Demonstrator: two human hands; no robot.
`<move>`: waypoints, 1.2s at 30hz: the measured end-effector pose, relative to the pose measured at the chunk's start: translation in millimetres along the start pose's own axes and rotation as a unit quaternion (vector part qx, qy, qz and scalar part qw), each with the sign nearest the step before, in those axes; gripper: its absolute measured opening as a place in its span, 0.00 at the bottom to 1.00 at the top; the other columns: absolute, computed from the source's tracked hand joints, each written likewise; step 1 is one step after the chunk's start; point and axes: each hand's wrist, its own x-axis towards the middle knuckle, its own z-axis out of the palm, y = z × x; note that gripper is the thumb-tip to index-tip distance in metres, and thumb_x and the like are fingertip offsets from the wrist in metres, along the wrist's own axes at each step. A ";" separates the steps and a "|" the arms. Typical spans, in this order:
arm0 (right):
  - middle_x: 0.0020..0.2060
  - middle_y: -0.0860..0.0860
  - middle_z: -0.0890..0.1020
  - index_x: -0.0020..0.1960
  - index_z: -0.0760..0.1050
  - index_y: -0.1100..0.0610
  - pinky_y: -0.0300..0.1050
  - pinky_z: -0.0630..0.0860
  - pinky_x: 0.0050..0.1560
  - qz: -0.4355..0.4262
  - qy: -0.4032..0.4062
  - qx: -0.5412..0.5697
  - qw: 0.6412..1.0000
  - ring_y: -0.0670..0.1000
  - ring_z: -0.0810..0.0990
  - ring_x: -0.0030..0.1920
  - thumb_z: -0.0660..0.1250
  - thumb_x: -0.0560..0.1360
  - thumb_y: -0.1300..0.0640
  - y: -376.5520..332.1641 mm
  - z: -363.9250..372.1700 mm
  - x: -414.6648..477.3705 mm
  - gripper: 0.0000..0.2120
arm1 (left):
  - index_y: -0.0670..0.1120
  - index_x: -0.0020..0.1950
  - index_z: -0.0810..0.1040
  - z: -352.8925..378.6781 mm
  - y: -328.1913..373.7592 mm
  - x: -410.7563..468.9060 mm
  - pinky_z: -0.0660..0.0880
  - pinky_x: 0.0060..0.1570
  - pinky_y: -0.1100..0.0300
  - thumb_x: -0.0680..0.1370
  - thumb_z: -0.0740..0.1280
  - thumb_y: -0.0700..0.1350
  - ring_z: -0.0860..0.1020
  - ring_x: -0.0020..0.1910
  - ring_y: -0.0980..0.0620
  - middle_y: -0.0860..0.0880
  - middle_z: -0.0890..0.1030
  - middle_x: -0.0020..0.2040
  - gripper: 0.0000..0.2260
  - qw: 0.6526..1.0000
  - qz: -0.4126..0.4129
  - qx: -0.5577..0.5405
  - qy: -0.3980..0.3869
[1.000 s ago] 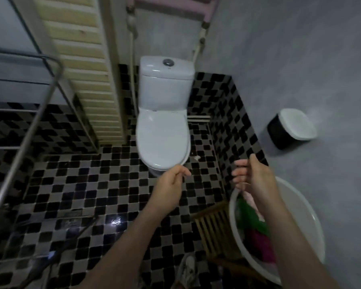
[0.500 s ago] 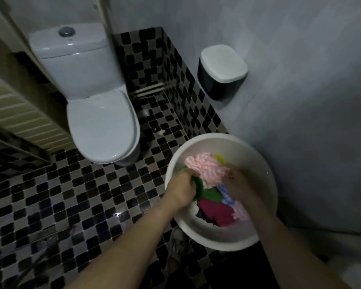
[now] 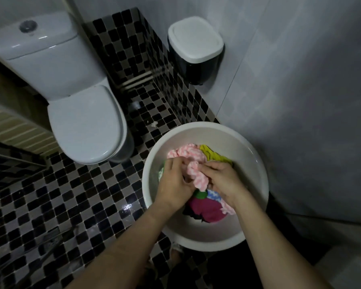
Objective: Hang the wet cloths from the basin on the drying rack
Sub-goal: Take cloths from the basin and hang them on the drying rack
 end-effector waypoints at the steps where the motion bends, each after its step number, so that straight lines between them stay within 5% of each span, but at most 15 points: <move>1: 0.44 0.57 0.86 0.47 0.84 0.56 0.45 0.77 0.41 0.002 -0.008 -0.013 1.000 0.53 0.81 0.42 0.69 0.76 0.61 -0.6 0.0 -1.2 0.05 | 0.46 0.56 0.75 -0.8 0.2 -1.5 0.70 0.49 0.66 0.70 0.74 0.41 0.70 0.48 0.58 0.52 0.70 0.53 0.17 1.000 0.014 0.013 0.015; 5: 0.39 0.58 0.84 0.45 0.84 0.59 0.43 0.73 0.40 -0.003 0.049 -0.003 0.999 0.55 0.80 0.38 0.70 0.75 0.60 1.2 -3.4 6.0 0.04 | 0.42 0.53 0.84 -6.1 -7.0 -0.9 0.73 0.50 0.63 0.74 0.70 0.39 0.80 0.49 0.49 0.47 0.83 0.51 0.08 0.998 0.037 0.034 0.046; 8: 0.45 0.59 0.84 0.51 0.82 0.61 0.42 0.73 0.44 -0.110 0.148 -0.286 0.940 0.58 0.81 0.45 0.70 0.73 0.60 14.2 -11.9 24.1 0.08 | 0.43 0.57 0.83 -25.8 -4.1 -3.3 0.76 0.53 0.62 0.78 0.66 0.36 0.81 0.50 0.52 0.49 0.84 0.52 0.11 0.997 0.011 -0.034 0.074; 10: 0.53 0.54 0.81 0.58 0.80 0.55 0.44 0.75 0.52 -0.106 0.107 -0.412 0.899 0.55 0.79 0.53 0.71 0.72 0.56 19.2 -9.3 27.4 0.15 | 0.45 0.57 0.83 -40.6 2.7 -6.6 0.76 0.48 0.67 0.80 0.64 0.37 0.81 0.46 0.57 0.54 0.83 0.48 0.11 0.993 -0.007 -0.071 0.092; 12: 0.46 0.53 0.79 0.49 0.82 0.53 0.47 0.75 0.46 -0.103 0.117 -0.463 0.872 0.57 0.78 0.48 0.67 0.74 0.59 18.2 -2.6 23.4 0.06 | 0.47 0.52 0.81 -51.3 8.6 -8.5 0.76 0.42 0.65 0.81 0.62 0.40 0.79 0.40 0.59 0.56 0.82 0.43 0.09 0.985 -0.038 -0.127 0.108; 14: 0.33 0.52 0.72 0.30 0.72 0.55 0.47 0.66 0.34 -0.119 0.176 -0.486 0.848 0.56 0.72 0.36 0.62 0.74 0.65 15.1 0.3 19.9 0.14 | 0.45 0.47 0.77 -56.7 11.5 -8.0 0.74 0.38 0.56 0.82 0.58 0.42 0.76 0.37 0.55 0.50 0.79 0.39 0.09 0.976 -0.065 -0.164 0.125; 17: 0.28 0.54 0.72 0.29 0.69 0.59 0.49 0.64 0.32 -0.154 0.233 -0.422 0.862 0.57 0.70 0.33 0.63 0.71 0.67 9.8 -5.2 16.4 0.13 | 0.42 0.44 0.72 -58.9 13.6 -5.6 0.72 0.34 0.55 0.83 0.54 0.41 0.73 0.33 0.55 0.47 0.74 0.36 0.11 0.966 -0.109 -0.214 0.097; 21: 0.33 0.53 0.79 0.39 0.79 0.62 0.44 0.74 0.39 -0.104 0.209 -0.141 0.962 0.53 0.76 0.37 0.65 0.75 0.67 -4.1 -9.7 4.4 0.07 | 0.48 0.52 0.71 -52.2 14.9 -7.5 0.78 0.34 0.54 0.80 0.64 0.46 0.76 0.31 0.54 0.43 0.78 0.42 0.04 0.954 -0.168 -0.245 -0.025; 24: 0.31 0.52 0.74 0.46 0.80 0.63 0.36 0.68 0.27 -0.064 0.138 0.046 0.987 0.47 0.71 0.31 0.64 0.78 0.64 -31.4 -14.3 -15.3 0.06 | 0.52 0.62 0.71 -46.0 20.6 -9.5 0.79 0.31 0.60 0.75 0.70 0.37 0.78 0.44 0.32 0.24 0.70 0.60 0.19 0.940 -0.166 -0.279 -0.102; 25: 0.30 0.52 0.73 0.46 0.79 0.61 0.35 0.66 0.25 -0.062 0.113 0.098 0.987 0.46 0.69 0.29 0.64 0.79 0.63 -41.1 -15.4 -20.7 0.06 | 0.53 0.65 0.71 -45.5 24.6 -10.5 0.80 0.33 0.54 0.75 0.70 0.37 0.71 0.49 0.21 0.20 0.64 0.63 0.22 0.937 -0.150 -0.290 -0.120; 27: 0.29 0.51 0.72 0.46 0.79 0.60 0.34 0.64 0.23 -0.061 0.073 0.185 0.978 0.45 0.68 0.27 0.62 0.80 0.63 -53.3 -20.8 -28.4 0.08 | 0.54 0.70 0.70 -45.6 34.6 -13.3 0.76 0.37 0.41 0.75 0.69 0.41 0.67 0.51 0.16 0.18 0.64 0.59 0.25 0.929 -0.143 -0.305 -0.149; 31: 0.30 0.50 0.77 0.52 0.80 0.61 0.33 0.66 0.22 -0.030 0.059 0.149 0.987 0.43 0.71 0.25 0.63 0.79 0.62 -63.1 -19.8 -37.9 0.07 | 0.51 0.69 0.73 -44.0 50.5 -13.1 0.79 0.50 0.42 0.76 0.70 0.45 0.82 0.45 0.39 0.35 0.81 0.51 0.22 0.941 -0.106 -0.305 -0.103; 34: 0.40 0.59 0.76 0.47 0.83 0.61 0.37 0.66 0.32 -0.014 0.044 0.114 0.992 0.51 0.71 0.36 0.67 0.78 0.55 -68.8 -10.9 -44.7 0.10 | 0.49 0.61 0.78 -52.3 61.6 -11.7 0.76 0.27 0.59 0.76 0.70 0.39 0.76 0.25 0.53 0.46 0.79 0.34 0.14 0.940 -0.086 -0.321 -0.075; 36: 0.41 0.62 0.78 0.44 0.83 0.60 0.45 0.72 0.38 -0.028 0.046 0.061 0.997 0.54 0.74 0.37 0.66 0.78 0.50 -75.8 -0.4 -50.2 0.15 | 0.46 0.49 0.82 -63.0 65.0 -14.0 0.70 0.25 0.69 0.76 0.69 0.36 0.74 0.23 0.60 0.55 0.78 0.29 0.06 0.945 -0.075 -0.311 -0.065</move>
